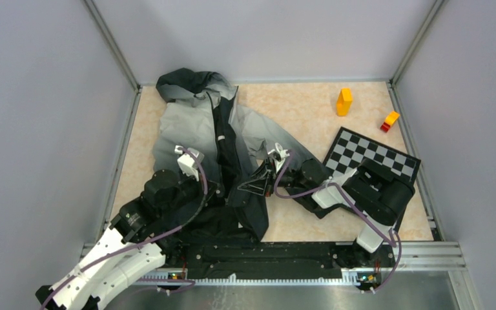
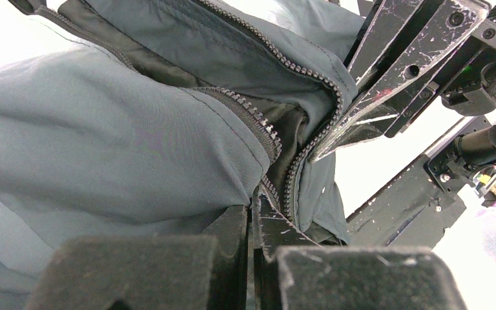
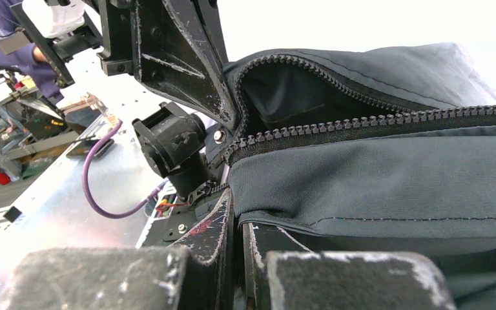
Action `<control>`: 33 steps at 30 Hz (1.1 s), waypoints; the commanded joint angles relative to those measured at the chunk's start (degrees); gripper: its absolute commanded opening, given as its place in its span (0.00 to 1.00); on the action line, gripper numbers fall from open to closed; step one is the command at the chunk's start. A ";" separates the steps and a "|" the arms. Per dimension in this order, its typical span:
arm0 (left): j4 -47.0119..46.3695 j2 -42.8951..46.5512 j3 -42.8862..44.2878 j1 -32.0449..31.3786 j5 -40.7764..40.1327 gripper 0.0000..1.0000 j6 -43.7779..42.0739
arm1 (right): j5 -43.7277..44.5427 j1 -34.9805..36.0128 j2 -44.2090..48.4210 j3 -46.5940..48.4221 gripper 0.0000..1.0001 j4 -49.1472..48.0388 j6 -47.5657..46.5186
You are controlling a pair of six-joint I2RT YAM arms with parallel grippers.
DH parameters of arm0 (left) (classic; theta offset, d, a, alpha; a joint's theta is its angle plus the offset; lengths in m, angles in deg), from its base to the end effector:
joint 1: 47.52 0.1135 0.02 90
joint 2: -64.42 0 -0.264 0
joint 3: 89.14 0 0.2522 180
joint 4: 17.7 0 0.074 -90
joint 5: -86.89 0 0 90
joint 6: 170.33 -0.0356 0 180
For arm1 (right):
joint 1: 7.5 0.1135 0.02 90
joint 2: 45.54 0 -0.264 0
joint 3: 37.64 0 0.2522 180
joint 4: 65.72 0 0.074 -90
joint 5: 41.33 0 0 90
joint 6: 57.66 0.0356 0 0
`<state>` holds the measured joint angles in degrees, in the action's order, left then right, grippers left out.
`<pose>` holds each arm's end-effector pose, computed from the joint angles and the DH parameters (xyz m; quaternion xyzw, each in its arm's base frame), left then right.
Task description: Zip up the jacket
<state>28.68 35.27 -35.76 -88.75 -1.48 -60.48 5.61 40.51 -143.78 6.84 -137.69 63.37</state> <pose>0.0903 -0.0805 0.3043 0.1617 0.8138 -0.2937 0.4746 0.1839 0.2407 0.2026 -0.3746 0.4955 0.6455 0.4444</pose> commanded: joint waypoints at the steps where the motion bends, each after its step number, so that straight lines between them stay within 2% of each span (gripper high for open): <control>1: -4.06 -1.33 -0.44 0.08 0.66 0.00 0.46 | 0.34 1.10 2.58 -0.09 0.00 -13.06 -1.58; 33: -3.29 -2.96 -0.26 0.09 -0.12 0.00 1.06 | 2.14 1.03 3.03 -1.00 0.00 -13.06 -1.85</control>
<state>28.42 33.00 -35.87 -88.75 -1.06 -60.00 8.10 40.77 -143.76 5.99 -137.71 62.91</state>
